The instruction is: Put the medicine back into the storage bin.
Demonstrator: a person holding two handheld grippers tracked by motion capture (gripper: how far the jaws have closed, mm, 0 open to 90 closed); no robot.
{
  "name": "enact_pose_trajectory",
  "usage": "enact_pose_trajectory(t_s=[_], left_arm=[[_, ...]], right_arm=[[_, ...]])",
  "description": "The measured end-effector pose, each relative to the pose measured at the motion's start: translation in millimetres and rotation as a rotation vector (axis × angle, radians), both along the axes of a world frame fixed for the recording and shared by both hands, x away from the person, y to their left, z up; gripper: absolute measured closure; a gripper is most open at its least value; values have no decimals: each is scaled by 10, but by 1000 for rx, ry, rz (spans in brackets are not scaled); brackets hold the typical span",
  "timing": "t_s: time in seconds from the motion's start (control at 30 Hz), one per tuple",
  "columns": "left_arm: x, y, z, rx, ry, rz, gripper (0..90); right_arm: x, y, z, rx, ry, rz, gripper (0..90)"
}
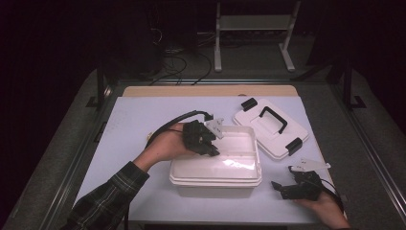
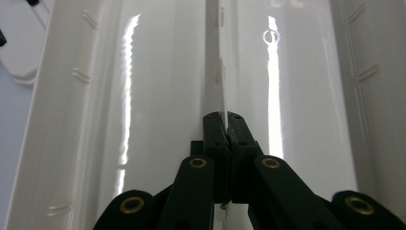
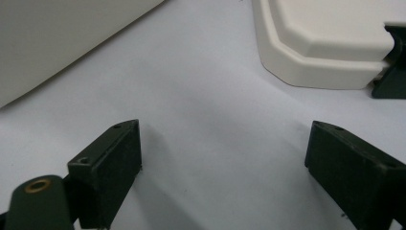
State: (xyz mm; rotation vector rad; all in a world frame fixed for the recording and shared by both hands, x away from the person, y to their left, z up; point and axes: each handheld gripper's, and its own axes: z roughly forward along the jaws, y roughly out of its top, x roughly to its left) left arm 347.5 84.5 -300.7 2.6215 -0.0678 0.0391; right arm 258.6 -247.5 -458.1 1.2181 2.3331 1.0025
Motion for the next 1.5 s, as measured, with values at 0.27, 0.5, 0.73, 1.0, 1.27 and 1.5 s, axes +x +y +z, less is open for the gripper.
enact_pose_trajectory(t_s=[0.27,0.5,0.73,1.0,1.27,1.5], left_arm=[[21,154,232,-52,-10,41,890],[25,349,372,-68,-17,79,889],[6,644,432,-61,-33,134,889],[-60,1080,498,-56,-51,213,889],[-162,1624,500,-75,-46,331,889],[-276,2000,467,-74,-48,411,889]], right_arm=[[0,0,0,0,0,1,116],[0,0,0,0,0,1,116],[2,0,-2,-1,-3,2,116],[1,2,-2,-2,-3,0,116],[0,3,-3,-2,-4,0,117],[0,2,-3,-4,-4,1,117]])
